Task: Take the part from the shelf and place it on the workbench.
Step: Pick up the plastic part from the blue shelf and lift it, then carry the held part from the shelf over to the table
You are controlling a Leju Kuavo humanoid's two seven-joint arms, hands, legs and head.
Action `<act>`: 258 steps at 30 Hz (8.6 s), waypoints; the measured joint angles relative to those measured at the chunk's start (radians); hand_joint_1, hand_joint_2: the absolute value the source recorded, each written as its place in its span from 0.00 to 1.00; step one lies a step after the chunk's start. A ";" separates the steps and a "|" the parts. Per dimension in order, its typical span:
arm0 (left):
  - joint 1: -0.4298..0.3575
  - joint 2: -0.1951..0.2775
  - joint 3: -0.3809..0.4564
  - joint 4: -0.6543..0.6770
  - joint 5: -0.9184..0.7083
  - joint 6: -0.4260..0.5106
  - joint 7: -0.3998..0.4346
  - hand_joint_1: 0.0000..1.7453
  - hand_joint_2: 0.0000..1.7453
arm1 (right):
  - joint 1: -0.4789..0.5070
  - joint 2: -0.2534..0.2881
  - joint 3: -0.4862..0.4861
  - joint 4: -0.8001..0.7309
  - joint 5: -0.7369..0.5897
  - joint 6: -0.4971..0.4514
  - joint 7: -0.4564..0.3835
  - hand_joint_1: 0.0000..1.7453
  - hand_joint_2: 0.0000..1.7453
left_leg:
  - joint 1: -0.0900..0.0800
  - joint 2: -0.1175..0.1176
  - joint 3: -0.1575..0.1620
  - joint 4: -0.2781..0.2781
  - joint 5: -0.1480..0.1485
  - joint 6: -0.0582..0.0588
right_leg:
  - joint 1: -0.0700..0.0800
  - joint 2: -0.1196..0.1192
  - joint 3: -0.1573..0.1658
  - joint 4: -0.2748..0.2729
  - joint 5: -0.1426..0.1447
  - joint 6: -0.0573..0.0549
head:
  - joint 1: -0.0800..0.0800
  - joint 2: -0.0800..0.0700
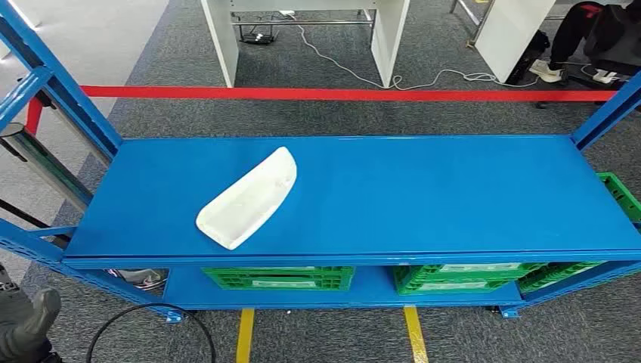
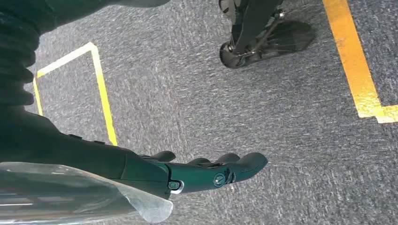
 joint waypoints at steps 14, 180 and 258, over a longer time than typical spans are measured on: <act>0.005 0.201 -0.203 0.036 -0.211 0.246 0.000 0.00 1.00 | -0.015 0.004 0.008 0.000 0.048 0.027 0.011 0.00 1.00 | 0.000 0.000 0.000 0.000 0.000 0.000 | 0.000 0.000 -0.002 0.000 0.000 0.000 | 0.000 0.000; -0.067 0.129 -0.361 0.137 -0.195 0.422 0.006 1.00 1.00 | -0.008 0.004 -0.035 0.006 0.193 0.156 -0.006 0.00 1.00 | -0.003 0.009 0.016 -0.028 0.016 0.034 | -0.011 -0.004 -0.138 0.266 -0.099 0.026 | 0.007 0.000; 0.098 -0.007 -0.058 0.054 -0.111 0.341 0.000 1.00 1.00 | 0.005 0.016 -0.016 0.023 0.289 0.270 -0.075 0.00 1.00 | -0.003 0.013 -0.028 0.192 -0.064 -0.018 | 0.014 -0.024 -0.043 -0.016 0.055 -0.041 | 0.000 0.000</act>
